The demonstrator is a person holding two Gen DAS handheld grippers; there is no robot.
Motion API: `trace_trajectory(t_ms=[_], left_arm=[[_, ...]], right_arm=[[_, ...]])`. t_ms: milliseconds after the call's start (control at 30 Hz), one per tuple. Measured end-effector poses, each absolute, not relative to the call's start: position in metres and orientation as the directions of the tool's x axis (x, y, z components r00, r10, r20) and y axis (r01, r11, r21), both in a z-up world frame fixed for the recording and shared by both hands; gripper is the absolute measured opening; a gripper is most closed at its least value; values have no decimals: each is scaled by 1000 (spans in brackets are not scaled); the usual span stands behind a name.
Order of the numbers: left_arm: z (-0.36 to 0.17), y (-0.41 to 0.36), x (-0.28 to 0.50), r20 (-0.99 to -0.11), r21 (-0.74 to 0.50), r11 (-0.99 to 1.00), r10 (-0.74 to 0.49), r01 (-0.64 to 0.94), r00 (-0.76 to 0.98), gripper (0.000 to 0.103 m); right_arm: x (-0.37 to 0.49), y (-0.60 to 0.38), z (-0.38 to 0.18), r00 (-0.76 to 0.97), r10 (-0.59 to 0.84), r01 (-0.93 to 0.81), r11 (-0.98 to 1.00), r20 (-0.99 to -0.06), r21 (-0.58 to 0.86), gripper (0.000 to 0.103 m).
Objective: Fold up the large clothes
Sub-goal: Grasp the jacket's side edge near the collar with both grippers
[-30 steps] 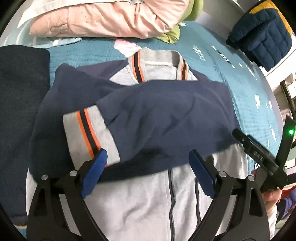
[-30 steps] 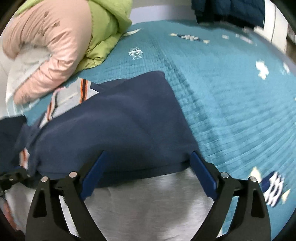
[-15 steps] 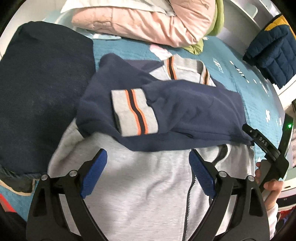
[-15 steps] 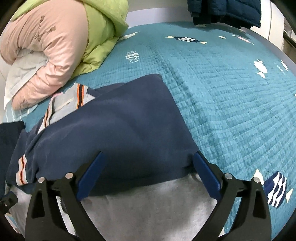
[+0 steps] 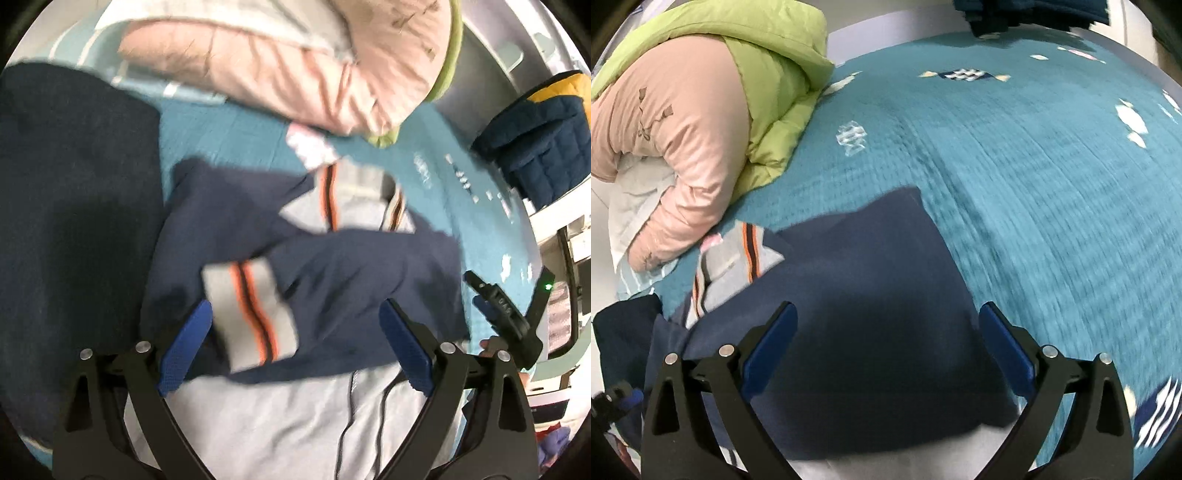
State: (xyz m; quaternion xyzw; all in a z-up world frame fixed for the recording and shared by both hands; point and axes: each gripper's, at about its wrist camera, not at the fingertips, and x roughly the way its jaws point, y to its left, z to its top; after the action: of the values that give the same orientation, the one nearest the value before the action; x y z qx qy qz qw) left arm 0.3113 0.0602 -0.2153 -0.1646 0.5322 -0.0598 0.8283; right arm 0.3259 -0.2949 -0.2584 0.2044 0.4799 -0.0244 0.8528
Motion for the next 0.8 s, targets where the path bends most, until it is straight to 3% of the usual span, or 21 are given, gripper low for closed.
trace_trajectory(t_ms=[267,367,400,433,533,567,600,667,700,800], left_arm=[[-244,49,383,-918,-127,988,-83,-90,387,92],[-271,58,398,-933,-154,978,-97,-141,348,92],[-279,61,401,-937,-153,976,-93,-157,337,91],[-286,63,403,-941,-150,973,-86,-174,328,90],[-293,62,405,-930,-85,980,-14,-178,366,68],[-292,60,404,-926,-76,984,-11,-158,378,46],[-291,58,403,-921,-49,989,9,-138,391,31],[-287,58,402,-917,-54,990,3,-133,398,15],[-284,57,400,-915,-59,991,-4,-123,404,12],[-273,55,394,-901,-40,996,0,-82,435,10]], right_arm=[[388,-303,-261,469,167,222,928,-867,299,95],[407,-303,-275,408,178,226,931,-895,288,94],[413,-303,-282,386,185,230,929,-904,289,87],[416,-303,-286,375,197,229,927,-906,297,74],[422,-302,-299,348,140,246,940,-927,235,49],[422,-303,-300,353,127,240,945,-927,221,45],[420,-303,-300,357,113,240,948,-927,208,39],[413,-304,-295,373,113,240,947,-921,213,18],[411,-304,-292,382,116,233,948,-917,216,9],[398,-299,-276,425,92,209,958,-901,196,7]])
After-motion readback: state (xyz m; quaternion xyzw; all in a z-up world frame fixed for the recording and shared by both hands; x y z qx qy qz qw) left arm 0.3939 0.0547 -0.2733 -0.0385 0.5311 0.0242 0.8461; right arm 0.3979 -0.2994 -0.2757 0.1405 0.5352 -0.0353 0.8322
